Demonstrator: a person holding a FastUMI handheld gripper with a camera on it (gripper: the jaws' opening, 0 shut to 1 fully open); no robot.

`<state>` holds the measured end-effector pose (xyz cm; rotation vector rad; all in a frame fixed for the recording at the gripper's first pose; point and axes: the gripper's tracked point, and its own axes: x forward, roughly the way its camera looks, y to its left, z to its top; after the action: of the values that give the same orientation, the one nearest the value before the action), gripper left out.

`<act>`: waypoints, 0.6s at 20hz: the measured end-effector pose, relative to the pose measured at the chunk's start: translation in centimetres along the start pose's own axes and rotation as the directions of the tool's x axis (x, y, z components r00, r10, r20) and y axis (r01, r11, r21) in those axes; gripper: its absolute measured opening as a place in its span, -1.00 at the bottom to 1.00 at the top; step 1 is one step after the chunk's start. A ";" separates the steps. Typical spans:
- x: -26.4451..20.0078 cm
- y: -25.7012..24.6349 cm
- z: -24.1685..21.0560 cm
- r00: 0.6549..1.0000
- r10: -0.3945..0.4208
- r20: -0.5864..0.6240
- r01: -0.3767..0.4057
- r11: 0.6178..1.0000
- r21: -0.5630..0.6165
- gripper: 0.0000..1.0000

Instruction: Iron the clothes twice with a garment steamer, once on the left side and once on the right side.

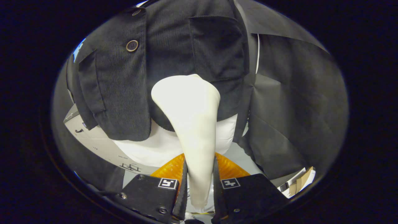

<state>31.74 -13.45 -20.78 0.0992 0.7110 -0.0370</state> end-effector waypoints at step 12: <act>-2.1 0.3 -2.8 0.999 0.041 0.006 -0.041 0.998 0.044 -0.25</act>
<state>28.38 -12.86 -21.47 0.1562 0.7026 -0.0138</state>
